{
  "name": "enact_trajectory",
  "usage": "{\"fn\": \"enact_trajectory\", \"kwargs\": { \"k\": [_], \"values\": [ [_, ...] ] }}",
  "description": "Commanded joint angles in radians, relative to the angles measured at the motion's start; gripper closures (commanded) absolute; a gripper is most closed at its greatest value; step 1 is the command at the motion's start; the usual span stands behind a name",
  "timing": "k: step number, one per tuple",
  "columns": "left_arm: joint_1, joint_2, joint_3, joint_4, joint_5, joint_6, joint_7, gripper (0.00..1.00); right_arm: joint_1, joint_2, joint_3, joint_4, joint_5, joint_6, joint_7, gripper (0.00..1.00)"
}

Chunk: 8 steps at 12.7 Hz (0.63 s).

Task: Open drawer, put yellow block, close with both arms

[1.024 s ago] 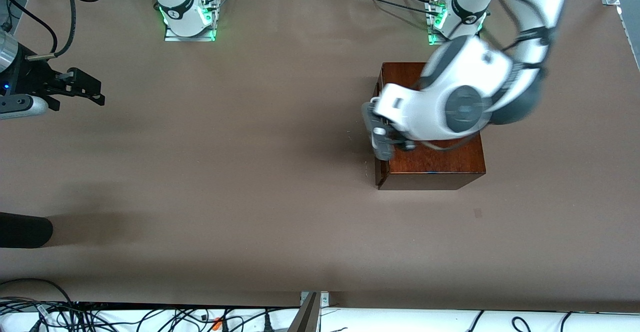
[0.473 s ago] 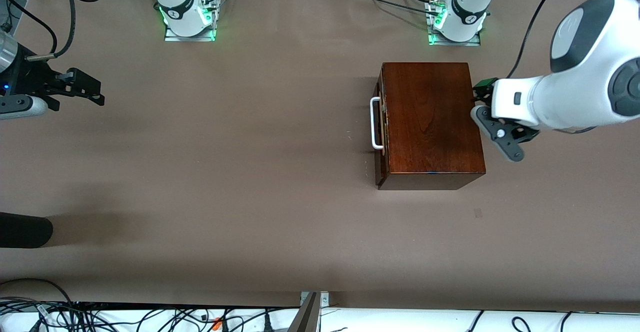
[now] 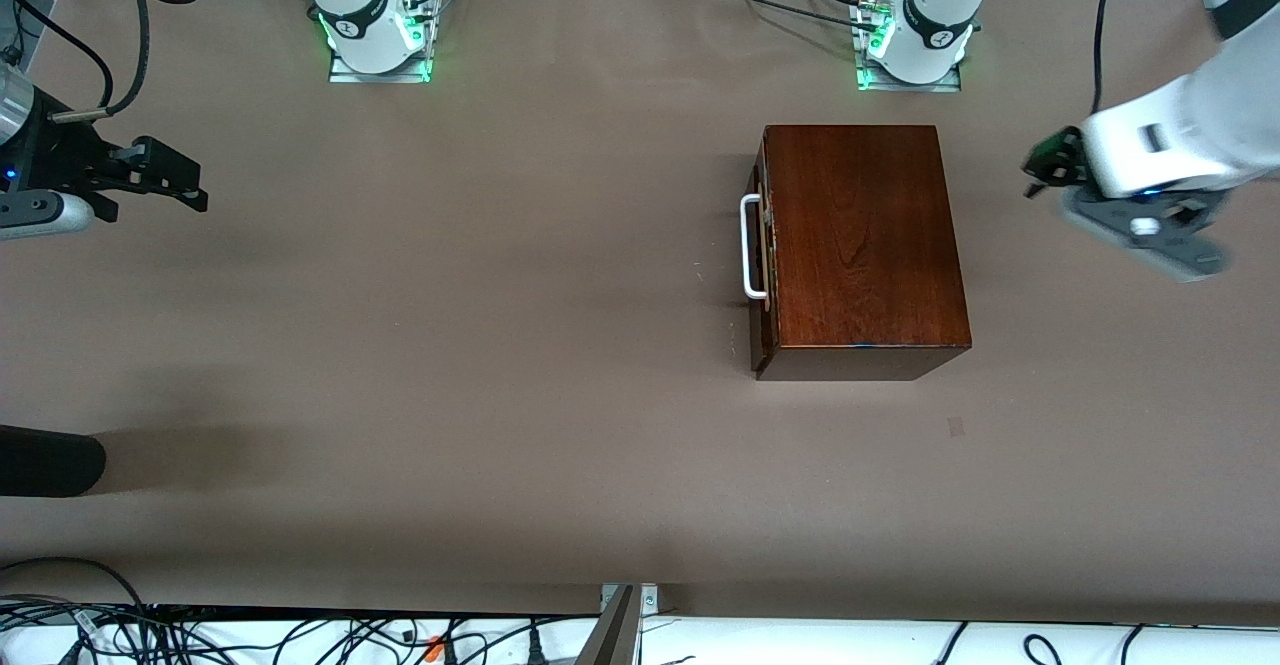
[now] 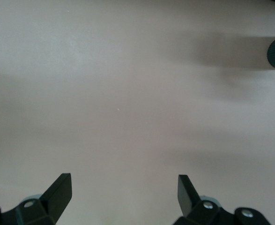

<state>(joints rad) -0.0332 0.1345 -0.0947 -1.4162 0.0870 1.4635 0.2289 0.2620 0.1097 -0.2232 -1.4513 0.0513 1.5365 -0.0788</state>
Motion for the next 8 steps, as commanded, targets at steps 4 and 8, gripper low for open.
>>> {"fn": "enact_trajectory", "kwargs": {
  "k": [4, 8],
  "values": [
    [-0.031, -0.214, 0.061, -0.282, -0.015, 0.167, -0.293, 0.00, -0.012, -0.004, 0.004, -0.001, 0.019, -0.012, -0.001, 0.00],
    [-0.037, -0.201, 0.112, -0.279, -0.079, 0.166, -0.319, 0.00, -0.012, -0.004, 0.002, 0.000, 0.019, -0.012, -0.001, 0.00]
  ]
}}
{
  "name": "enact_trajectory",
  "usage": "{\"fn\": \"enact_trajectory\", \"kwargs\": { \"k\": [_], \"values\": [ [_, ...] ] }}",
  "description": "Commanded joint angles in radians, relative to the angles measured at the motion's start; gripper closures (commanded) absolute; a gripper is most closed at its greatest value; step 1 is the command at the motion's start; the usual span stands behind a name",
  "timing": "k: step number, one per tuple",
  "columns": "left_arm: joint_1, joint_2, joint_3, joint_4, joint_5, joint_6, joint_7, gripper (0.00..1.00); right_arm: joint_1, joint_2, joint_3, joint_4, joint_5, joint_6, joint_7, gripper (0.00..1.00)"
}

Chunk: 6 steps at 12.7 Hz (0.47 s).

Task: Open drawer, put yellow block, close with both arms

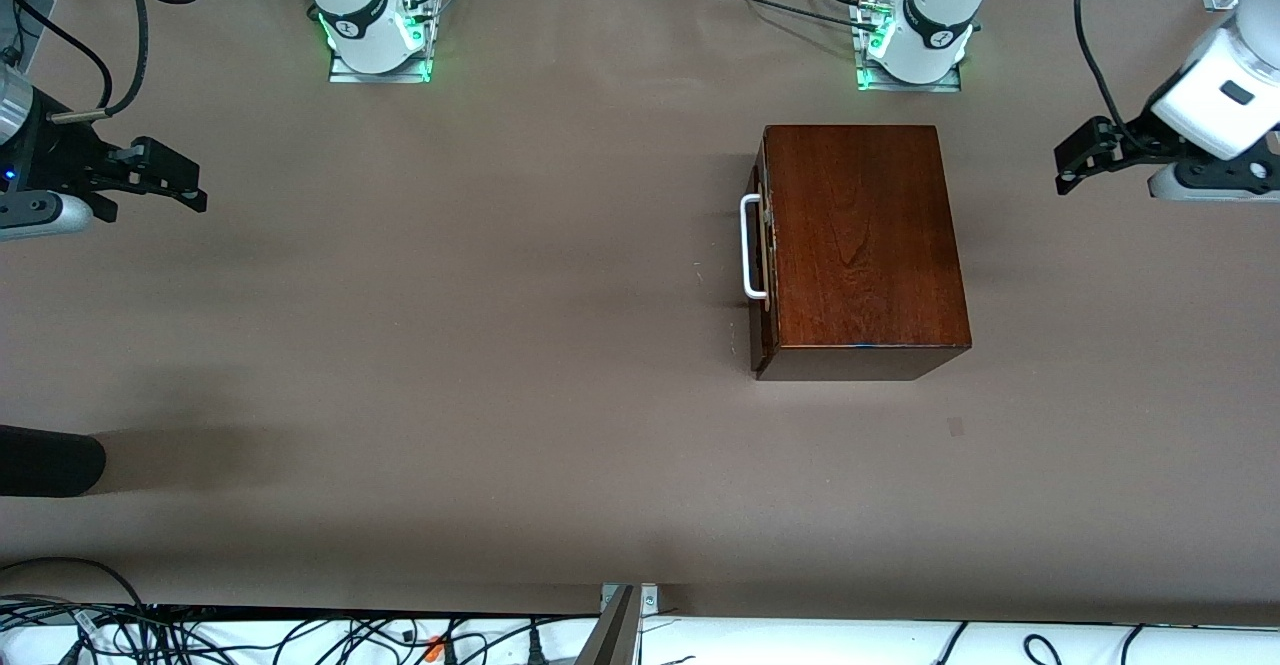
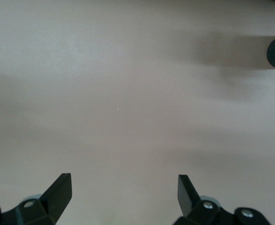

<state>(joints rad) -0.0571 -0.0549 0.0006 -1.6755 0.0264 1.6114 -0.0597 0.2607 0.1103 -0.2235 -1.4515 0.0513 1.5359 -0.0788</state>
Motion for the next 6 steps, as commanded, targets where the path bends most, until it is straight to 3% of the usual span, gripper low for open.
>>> {"fn": "enact_trajectory", "kwargs": {
  "k": [1, 6],
  "values": [
    [-0.007, 0.000, 0.016, -0.015, -0.020, 0.018, -0.055, 0.00, -0.011, -0.004, 0.003, 0.000, 0.019, -0.011, -0.001, 0.00],
    [-0.009, 0.023, 0.006, 0.019, -0.017, -0.010, -0.057, 0.00, -0.011, -0.004, 0.003, 0.000, 0.021, -0.011, -0.001, 0.00]
  ]
}}
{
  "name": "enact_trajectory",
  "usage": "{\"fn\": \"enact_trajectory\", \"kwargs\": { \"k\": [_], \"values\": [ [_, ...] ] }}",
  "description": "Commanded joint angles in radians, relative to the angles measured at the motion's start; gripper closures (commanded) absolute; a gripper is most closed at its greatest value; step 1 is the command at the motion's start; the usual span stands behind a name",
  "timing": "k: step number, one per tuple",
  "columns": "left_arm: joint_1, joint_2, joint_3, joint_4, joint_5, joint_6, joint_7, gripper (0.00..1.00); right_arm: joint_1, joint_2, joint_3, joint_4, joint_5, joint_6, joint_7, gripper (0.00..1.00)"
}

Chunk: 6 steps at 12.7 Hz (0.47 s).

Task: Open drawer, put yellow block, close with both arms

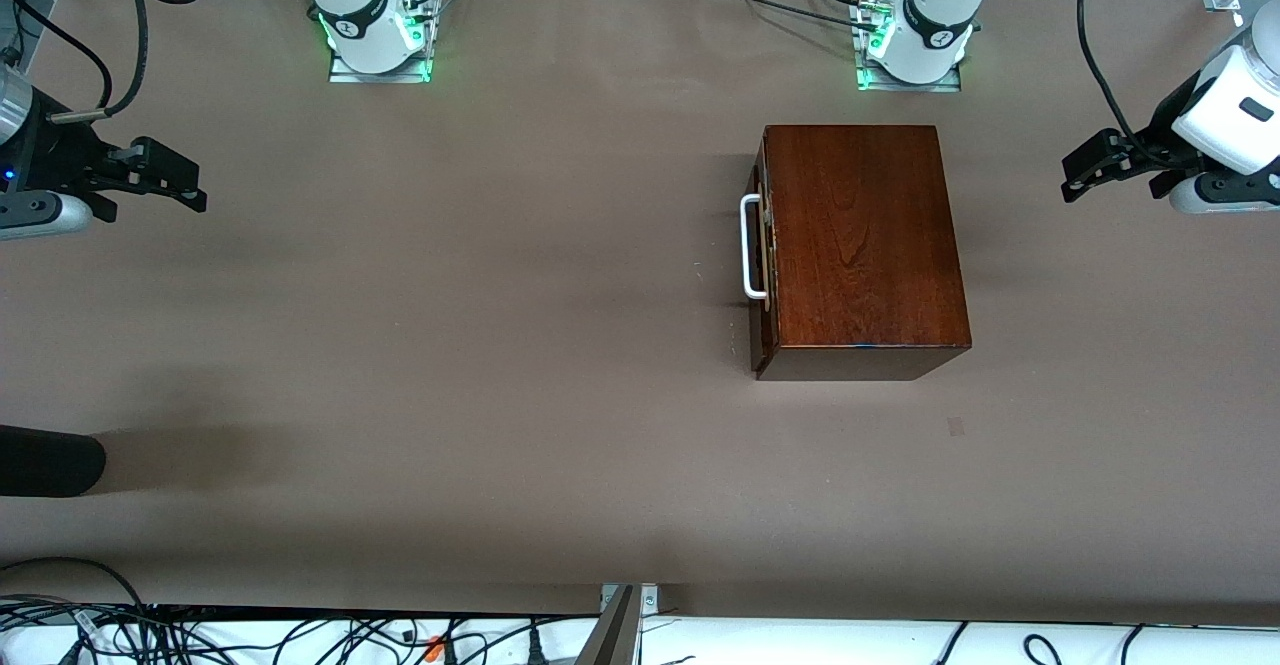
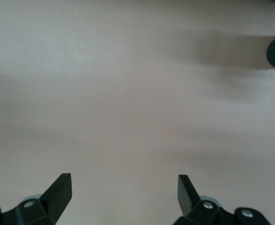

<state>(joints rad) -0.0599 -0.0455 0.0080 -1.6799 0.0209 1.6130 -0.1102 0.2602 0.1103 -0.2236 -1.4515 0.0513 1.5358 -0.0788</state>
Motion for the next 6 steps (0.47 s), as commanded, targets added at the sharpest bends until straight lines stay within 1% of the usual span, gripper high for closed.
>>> {"fn": "enact_trajectory", "kwargs": {
  "k": [1, 6],
  "values": [
    [-0.006, 0.016, -0.002, 0.023, -0.012, -0.024, -0.003, 0.00, -0.010, -0.004, 0.003, 0.000, 0.019, -0.011, -0.001, 0.00],
    [-0.005, 0.018, -0.002, 0.023, -0.013, -0.028, -0.002, 0.00, -0.010, -0.004, 0.003, 0.000, 0.019, -0.011, -0.001, 0.00]
  ]
}}
